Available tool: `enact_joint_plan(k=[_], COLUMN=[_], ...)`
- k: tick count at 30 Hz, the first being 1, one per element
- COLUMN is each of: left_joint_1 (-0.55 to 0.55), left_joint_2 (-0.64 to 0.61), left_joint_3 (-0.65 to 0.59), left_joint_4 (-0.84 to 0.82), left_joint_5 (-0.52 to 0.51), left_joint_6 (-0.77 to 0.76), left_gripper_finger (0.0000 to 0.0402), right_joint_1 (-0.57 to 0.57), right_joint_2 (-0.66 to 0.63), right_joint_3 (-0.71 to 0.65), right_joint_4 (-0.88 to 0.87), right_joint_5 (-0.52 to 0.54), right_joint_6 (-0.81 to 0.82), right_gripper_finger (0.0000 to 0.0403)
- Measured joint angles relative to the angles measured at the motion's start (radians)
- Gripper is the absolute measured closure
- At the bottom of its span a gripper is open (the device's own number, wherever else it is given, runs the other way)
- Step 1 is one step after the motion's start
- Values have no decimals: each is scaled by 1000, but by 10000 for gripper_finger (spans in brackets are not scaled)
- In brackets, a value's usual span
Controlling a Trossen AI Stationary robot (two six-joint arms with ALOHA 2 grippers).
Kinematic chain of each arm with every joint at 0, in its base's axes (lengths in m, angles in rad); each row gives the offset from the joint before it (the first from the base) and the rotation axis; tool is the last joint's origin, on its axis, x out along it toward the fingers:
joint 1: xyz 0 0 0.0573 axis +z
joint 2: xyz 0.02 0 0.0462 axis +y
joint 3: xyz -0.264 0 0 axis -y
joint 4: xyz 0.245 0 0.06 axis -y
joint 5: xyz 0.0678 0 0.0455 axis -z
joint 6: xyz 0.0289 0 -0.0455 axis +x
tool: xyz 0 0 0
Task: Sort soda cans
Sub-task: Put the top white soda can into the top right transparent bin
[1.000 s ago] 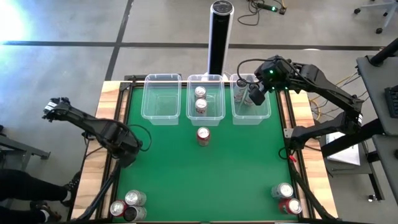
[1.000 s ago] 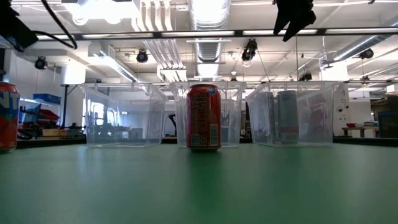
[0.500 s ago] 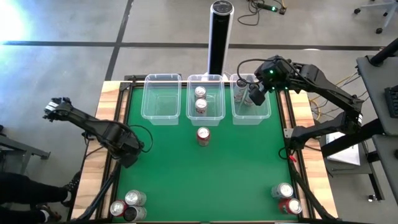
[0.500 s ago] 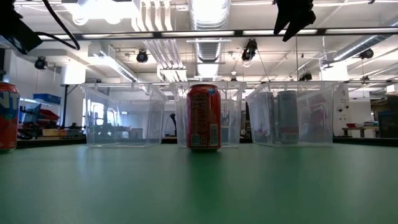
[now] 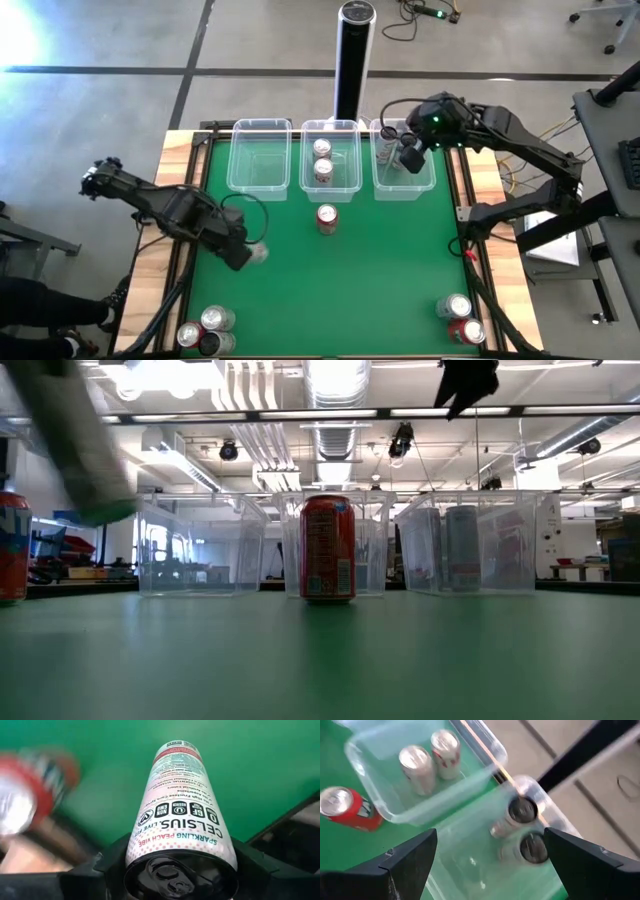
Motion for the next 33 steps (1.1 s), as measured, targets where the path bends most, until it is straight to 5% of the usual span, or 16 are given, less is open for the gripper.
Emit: enact_joint_plan(k=[6, 13, 20, 27, 33], left_joint_1=[90, 140, 179, 175, 187], left_joint_2=[241, 491, 671, 810, 891], left_joint_3=[171, 414, 620, 769, 838], left_joint_4=[-2, 11, -70, -92, -119], left_joint_5=[-81, 22, 49, 55, 93], left_joint_6=[161, 459, 571, 614, 645], left_gripper_finger=[169, 169, 169, 147, 157], right_joint_1=[118, 303, 514, 714, 846], right_joint_2=[0, 1, 1, 0, 0], right_joint_3=[0, 31, 61, 42, -20], right_joint_4=[171, 182, 169, -71, -107], right_joint_5=[-2, -10, -11, -14, -70], right_joint_6=[-85, -24, 57, 267, 520], right_gripper_finger=[42, 42, 42, 42, 42])
